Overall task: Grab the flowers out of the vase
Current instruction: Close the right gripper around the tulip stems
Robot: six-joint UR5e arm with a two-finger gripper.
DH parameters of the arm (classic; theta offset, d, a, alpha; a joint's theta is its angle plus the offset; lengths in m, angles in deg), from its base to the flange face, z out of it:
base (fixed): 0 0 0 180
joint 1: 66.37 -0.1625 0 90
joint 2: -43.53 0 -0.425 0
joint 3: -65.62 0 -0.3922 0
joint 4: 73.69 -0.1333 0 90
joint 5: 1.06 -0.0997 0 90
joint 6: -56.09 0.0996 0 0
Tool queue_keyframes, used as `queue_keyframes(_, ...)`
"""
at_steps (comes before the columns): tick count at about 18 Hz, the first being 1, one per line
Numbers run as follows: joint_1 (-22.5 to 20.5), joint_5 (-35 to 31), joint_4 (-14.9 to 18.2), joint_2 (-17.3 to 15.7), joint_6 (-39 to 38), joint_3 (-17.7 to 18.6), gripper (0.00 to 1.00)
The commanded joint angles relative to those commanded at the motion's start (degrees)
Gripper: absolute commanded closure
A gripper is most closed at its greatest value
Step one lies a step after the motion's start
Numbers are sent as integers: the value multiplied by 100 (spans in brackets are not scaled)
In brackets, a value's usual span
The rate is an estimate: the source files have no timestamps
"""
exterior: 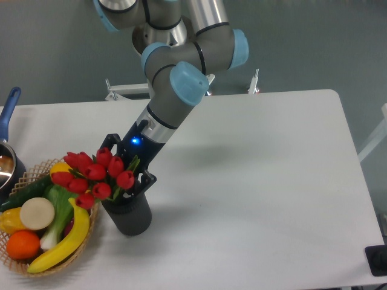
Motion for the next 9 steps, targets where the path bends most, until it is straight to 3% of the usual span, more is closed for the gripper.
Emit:
queue_keyframes(3, -9, 9, 0, 18, 0, 0, 51)
queue_keyframes(9, -26, 71, 0, 26, 0, -88, 60)
